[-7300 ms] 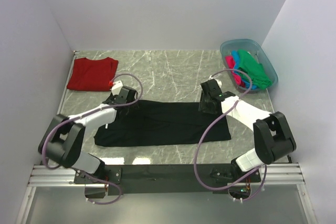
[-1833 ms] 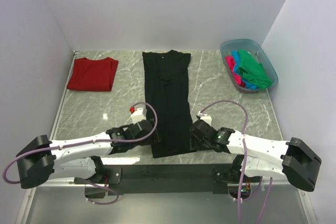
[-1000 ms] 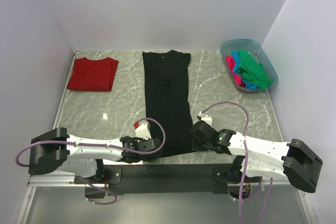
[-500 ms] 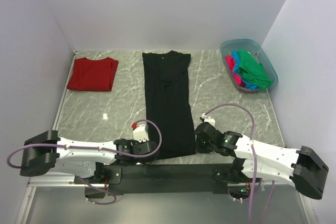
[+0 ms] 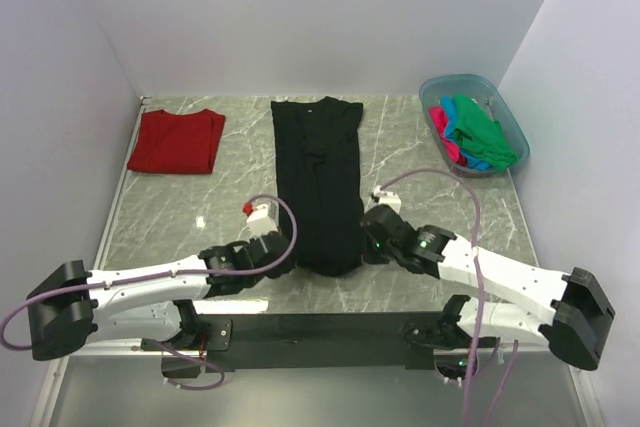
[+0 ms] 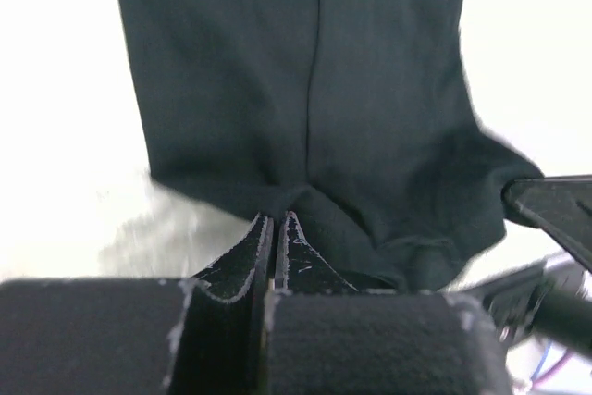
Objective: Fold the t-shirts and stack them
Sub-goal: Fold the tshirt
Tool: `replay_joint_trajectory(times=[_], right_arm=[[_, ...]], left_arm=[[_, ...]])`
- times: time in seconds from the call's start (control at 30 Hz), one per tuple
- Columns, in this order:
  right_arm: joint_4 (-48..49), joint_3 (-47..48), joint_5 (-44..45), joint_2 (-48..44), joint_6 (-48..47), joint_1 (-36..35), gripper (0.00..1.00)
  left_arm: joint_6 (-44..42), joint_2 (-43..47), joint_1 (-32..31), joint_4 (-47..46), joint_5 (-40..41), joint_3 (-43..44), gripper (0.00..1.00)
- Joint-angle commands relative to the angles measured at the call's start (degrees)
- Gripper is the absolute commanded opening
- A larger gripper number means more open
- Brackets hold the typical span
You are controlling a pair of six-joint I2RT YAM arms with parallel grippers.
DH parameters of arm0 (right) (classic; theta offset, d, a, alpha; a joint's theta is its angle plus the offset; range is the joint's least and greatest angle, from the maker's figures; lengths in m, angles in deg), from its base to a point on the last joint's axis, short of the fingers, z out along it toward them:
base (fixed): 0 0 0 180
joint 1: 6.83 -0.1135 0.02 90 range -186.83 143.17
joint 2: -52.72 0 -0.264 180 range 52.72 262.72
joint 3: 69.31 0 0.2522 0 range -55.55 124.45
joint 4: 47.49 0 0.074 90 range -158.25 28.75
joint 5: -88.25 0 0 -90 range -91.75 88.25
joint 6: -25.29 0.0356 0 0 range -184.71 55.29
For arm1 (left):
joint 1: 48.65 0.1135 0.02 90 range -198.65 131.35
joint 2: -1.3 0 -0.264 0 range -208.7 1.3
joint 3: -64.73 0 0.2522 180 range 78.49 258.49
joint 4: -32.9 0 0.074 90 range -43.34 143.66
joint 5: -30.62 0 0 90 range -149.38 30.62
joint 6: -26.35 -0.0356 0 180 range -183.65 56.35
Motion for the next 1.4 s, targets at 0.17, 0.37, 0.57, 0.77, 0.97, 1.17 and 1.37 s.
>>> replay_joint_trajectory(times=[0.17,0.37,0.57,0.77,0.97,1.17,1.37], right_arm=[[7.1,8.7,0.0,10.2,-11.1,11.9,0.00],[9.0,18.1,-0.7,21.6,-16.7,16.1,0.00],[9.7,27.4,-4.2,34.5,-19.9,21.5,0.00],[8.5,34.1,-4.8,40.2,-19.9,22.4,0.00],[6.2,40.0,-4.7,43.3,-20.7,24.1,0.00],[4.9,44.3,-5.3,45.6,-21.5,26.3,0.00],[3.4,51.3,-6.0,51.6,-22.3,27.9,0.00]], left_arm=[[-16.4,-0.9,14.0,-10.4,-5.5,4.0,0.00],[-24.0,-10.7,21.6,-13.5,-7.2,10.0,0.00],[-28.6,-20.7,29.0,-17.7,-12.9,15.4,0.00],[-31.0,-27.9,32.6,-18.2,-15.3,21.0,0.00],[-32.5,-30.9,35.5,-17.9,-15.1,24.0,0.00],[-34.1,-33.1,37.3,-17.6,-16.0,27.6,0.00],[-35.9,-39.6,40.1,-17.6,-16.6,32.9,0.00]])
